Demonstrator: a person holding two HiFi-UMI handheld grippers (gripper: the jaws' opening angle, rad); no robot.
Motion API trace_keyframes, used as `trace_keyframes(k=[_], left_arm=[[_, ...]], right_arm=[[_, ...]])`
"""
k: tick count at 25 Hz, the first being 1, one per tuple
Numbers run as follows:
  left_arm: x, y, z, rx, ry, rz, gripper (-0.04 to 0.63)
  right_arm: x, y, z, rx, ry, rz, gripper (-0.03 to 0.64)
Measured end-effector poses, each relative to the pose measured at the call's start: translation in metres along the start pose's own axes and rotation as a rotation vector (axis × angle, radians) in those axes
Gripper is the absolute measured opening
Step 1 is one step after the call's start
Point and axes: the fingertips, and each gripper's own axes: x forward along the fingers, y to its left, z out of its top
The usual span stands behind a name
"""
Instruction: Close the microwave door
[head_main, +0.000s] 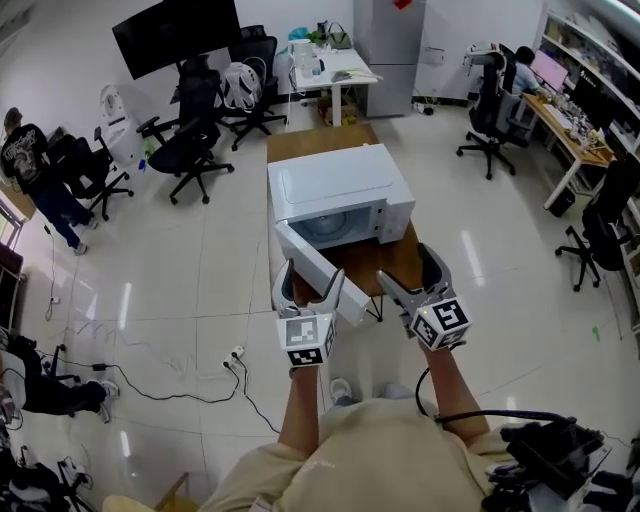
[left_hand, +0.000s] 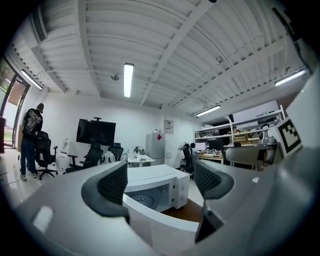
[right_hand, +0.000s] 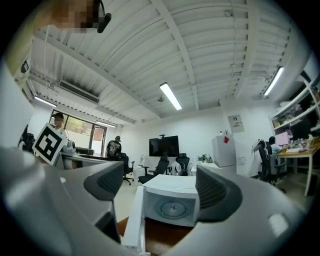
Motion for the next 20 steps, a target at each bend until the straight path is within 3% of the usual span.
trace_keyframes(k=[16, 20], left_arm=[[0.098, -0.017, 0.000, 0.060, 0.066, 0.068, 0.413], [0.122, 0.005, -0.007, 0.083, 0.105, 0.071, 0.413]], right_arm=[[0.051, -0.108, 0.016, 0.034, -0.018, 0.067, 0.440], [0.062, -0.138, 0.015, 0.046, -0.034, 0.062, 0.440]])
